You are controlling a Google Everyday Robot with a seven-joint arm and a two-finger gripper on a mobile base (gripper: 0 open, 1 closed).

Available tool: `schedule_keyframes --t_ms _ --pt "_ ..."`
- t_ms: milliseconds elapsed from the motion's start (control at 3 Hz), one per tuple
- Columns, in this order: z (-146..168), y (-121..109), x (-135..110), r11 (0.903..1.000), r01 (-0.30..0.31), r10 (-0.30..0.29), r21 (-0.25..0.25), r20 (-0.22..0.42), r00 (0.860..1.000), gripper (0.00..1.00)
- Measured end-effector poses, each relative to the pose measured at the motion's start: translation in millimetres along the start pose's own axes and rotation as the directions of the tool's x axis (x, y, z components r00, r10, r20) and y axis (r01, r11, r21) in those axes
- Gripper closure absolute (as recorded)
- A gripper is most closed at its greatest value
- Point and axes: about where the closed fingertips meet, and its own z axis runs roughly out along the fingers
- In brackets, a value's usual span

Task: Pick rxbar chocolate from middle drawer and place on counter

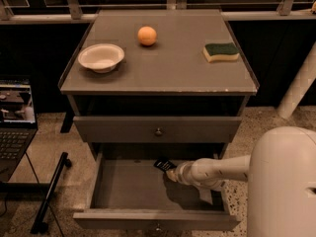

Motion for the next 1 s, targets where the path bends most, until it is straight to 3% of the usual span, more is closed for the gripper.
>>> schedule_keyframes --t_ms 333,667,1000 --pt "-4 5 1 0.9992 0.02 -0.02 -0.034 -0.007 1.0 1.0" --pt "-36 14 5 0.9933 0.055 -0.055 -0.101 0.002 0.998 1.0" --pt "-83 18 16 0.9882 0.046 -0.042 -0.146 0.032 0.999 1.0"
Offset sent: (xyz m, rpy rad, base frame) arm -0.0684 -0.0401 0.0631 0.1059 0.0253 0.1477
